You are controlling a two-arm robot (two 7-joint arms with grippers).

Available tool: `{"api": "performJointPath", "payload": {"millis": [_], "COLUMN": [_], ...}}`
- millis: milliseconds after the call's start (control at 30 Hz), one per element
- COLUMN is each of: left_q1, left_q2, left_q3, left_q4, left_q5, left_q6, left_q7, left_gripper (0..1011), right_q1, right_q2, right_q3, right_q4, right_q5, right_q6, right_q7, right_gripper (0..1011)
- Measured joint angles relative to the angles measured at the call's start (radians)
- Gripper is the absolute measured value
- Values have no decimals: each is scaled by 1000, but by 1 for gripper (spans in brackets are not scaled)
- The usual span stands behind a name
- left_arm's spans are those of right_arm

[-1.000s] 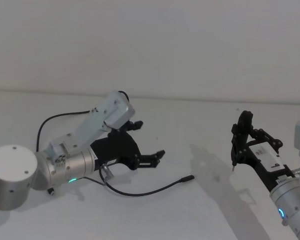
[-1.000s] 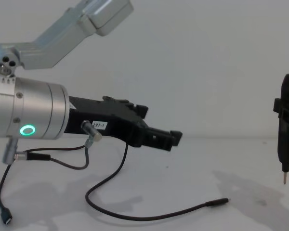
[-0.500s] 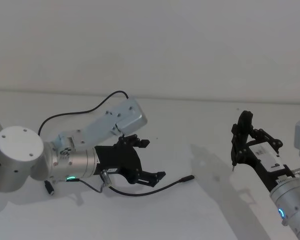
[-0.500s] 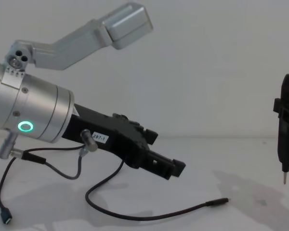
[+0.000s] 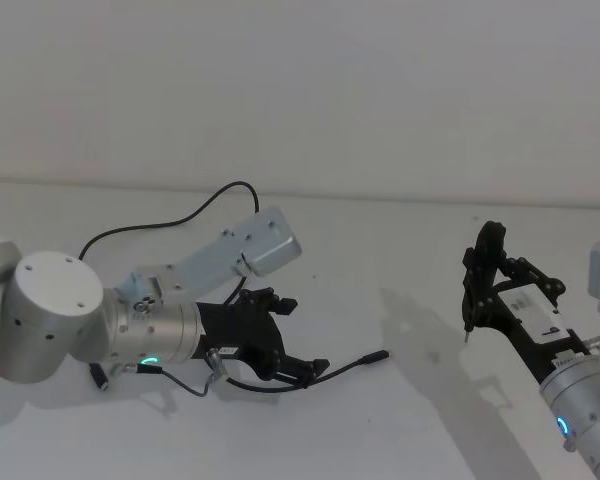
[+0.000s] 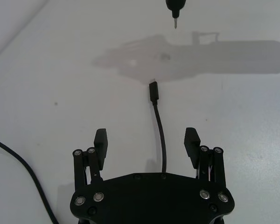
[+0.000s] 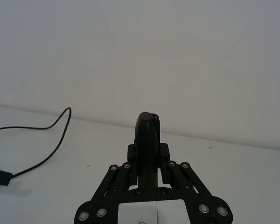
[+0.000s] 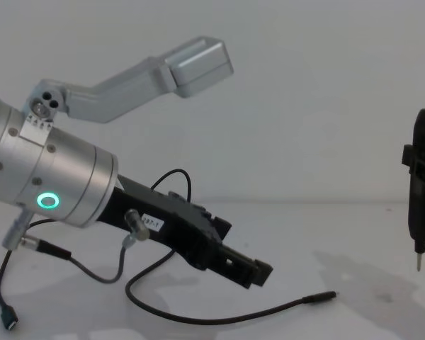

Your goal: Pick up the data cable with the one hand.

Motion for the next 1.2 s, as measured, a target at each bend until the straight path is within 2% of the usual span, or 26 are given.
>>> {"api": "performJointPath", "payload": {"millis": [600,1200], "left_q1": [-9,-14], "left_q2": [-15,-46], "left_q3": [35,60], "left_q4": [41,90], "left_q5": [-4,26], "left_q6": [26,22], "left_q7": [6,24], "left_gripper": [1002,1001], "right_q1": [0,0], "right_q2": [0,0], "right_q3": [0,0], "right_q4": [0,0], "right_q5": [0,0], "right_q6": [0,0], "right_q7": [0,0], "right_gripper": [268,268]}}
